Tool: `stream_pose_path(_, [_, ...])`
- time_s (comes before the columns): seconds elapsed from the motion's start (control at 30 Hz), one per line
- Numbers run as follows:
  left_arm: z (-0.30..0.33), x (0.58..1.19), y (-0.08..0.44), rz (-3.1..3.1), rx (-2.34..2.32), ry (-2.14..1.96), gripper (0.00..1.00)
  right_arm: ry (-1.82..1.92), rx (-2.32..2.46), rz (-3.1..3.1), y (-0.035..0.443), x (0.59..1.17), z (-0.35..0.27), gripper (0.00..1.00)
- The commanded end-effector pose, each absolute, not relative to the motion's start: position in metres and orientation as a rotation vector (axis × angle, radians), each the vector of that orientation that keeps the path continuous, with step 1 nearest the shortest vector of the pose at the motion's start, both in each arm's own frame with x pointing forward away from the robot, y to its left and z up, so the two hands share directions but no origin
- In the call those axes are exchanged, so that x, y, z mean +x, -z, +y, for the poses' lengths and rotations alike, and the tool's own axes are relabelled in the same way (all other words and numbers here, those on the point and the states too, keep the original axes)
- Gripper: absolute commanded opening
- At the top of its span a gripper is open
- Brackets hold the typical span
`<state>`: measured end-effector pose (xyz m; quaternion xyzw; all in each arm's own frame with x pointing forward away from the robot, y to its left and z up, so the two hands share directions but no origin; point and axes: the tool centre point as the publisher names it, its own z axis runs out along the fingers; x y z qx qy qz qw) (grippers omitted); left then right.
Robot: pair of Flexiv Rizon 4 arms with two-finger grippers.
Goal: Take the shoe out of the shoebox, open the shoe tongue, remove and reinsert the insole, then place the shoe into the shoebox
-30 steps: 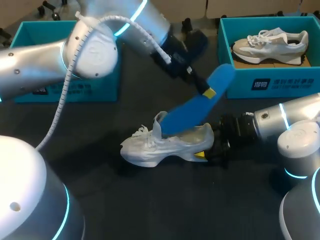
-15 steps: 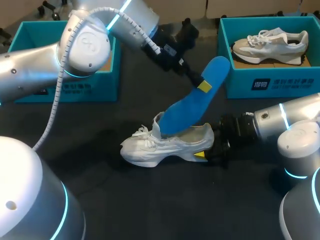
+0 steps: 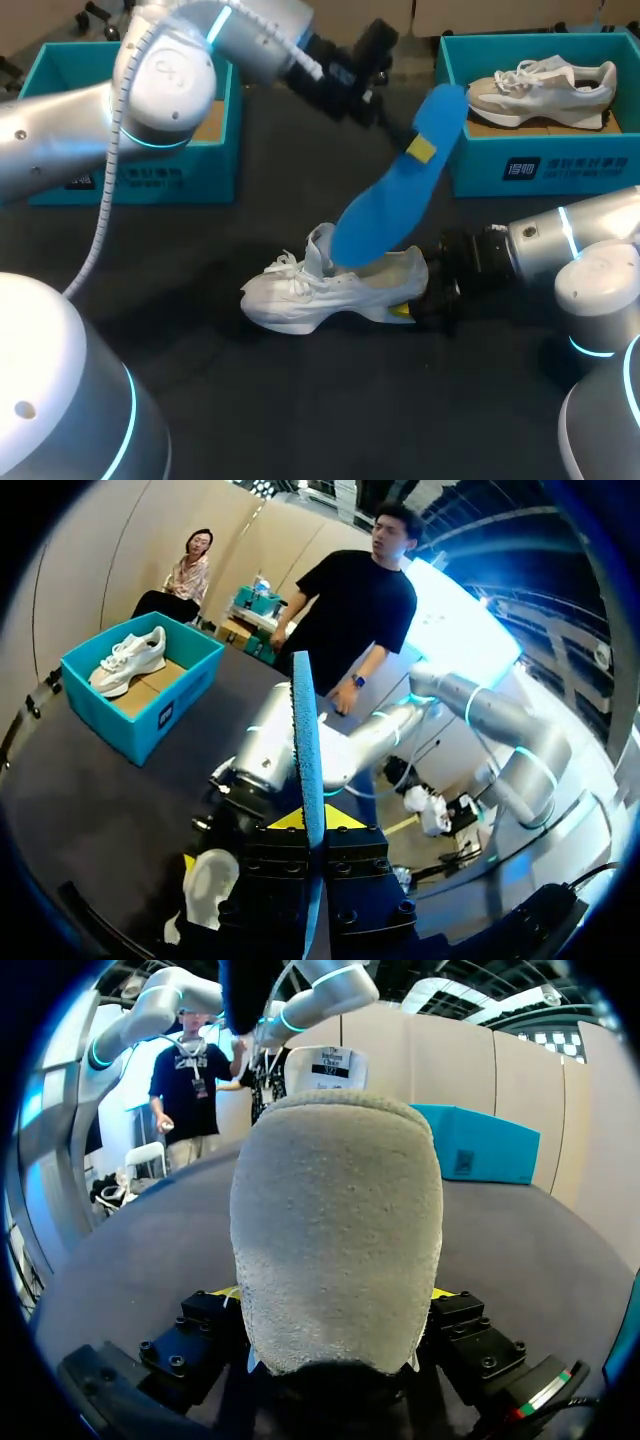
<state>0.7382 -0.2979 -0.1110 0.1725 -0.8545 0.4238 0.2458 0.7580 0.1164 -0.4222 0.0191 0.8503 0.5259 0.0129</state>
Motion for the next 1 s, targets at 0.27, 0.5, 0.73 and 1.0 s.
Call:
stream_pose_path(0.27, [-0.277, 0.729, 0.075, -2.173, 0.59, -1.175, 0.0, -1.631, 0.061, 2.654, 0.424, 0.758, 0.118, 0.0])
stream_pose_path(0.5, [-0.266, 0.722, 0.043, -2.107, 0.626, -1.295, 0.0, -1.631, 0.061, 2.654, 0.424, 0.758, 0.118, 0.0])
stream_pose_path(0.73, [-0.263, 0.712, 0.019, -2.022, 0.65, -1.392, 0.0, -1.631, 0.061, 2.654, 0.424, 0.758, 0.118, 0.0])
stream_pose_path(1.0, [-0.26, 0.699, -0.004, -1.933, 0.706, -1.524, 0.0, -1.631, 0.061, 2.654, 0.424, 0.758, 0.118, 0.0])
